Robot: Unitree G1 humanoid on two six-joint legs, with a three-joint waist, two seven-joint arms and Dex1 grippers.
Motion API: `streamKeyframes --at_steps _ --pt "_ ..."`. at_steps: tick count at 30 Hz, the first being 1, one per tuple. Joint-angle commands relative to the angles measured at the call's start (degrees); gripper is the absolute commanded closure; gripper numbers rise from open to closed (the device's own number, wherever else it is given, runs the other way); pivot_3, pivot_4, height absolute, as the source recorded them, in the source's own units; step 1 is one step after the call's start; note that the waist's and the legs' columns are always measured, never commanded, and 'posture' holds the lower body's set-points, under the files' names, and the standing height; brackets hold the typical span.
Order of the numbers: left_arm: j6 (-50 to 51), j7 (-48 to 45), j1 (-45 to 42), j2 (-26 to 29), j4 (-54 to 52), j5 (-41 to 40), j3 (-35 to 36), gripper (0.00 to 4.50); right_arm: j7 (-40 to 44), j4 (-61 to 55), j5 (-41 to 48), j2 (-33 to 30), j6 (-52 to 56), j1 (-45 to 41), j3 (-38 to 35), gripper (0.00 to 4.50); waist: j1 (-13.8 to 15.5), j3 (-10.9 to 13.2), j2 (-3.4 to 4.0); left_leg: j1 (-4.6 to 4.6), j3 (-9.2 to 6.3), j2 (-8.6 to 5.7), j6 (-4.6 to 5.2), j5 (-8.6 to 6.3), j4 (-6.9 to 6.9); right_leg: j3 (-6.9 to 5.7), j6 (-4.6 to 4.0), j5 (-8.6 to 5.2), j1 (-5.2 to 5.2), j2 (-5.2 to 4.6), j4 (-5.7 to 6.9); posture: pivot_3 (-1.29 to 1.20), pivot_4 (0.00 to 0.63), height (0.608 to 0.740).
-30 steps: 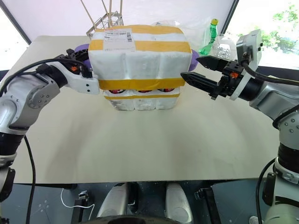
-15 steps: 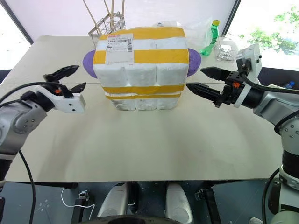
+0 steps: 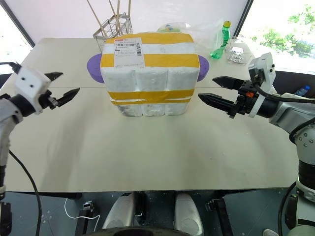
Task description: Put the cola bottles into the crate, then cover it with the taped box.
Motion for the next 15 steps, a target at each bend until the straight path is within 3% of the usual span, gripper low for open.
streamKeyframes --at_steps 1,4,7,15 --pt "8.58 -9.77 2.04 3.03 -4.12 -13.16 6.13 1.11 1.16 -0.48 -1.12 -1.12 -1.43 0.38 -0.56 0.0 -0.01 0.0 0.0 0.0 -0.01 0.0 0.0 0.0 0.0 0.0 0.0 0.0 0.0 0.0 -0.01 0.0 0.15 0.74" --pt "18.46 -12.84 -1.65 5.87 -1.92 -22.34 8.73 1.11 1.82 0.47 -2.77 -1.31 -2.1 0.84 0.02 0.0 0.17 0.0 0.0 0.02 -0.08 0.0 0.0 0.0 0.02 -0.06 -0.01 -0.01 0.02 0.01 0.0 0.0 0.15 0.74" --pt "22.18 -16.22 -4.49 8.43 0.53 -27.15 10.37 1.11 2.9 1.02 -3.92 -1.62 -2.56 0.95 0.29 0.0 0.04 0.0 0.01 0.02 -0.08 -0.01 0.0 0.0 0.07 -0.07 -0.01 -0.01 0.05 0.03 0.0 0.0 0.15 0.74" --pt "20.42 -20.56 -2.49 11.95 0.88 -24.75 8.01 1.11 5.06 2.77 -6.31 -2.26 -3.43 0.71 1.34 0.0 -0.03 0.01 0.05 0.05 -0.01 -0.01 0.0 0.0 0.03 -0.06 -0.01 -0.01 0.04 0.09 -0.01 0.0 0.15 0.74"
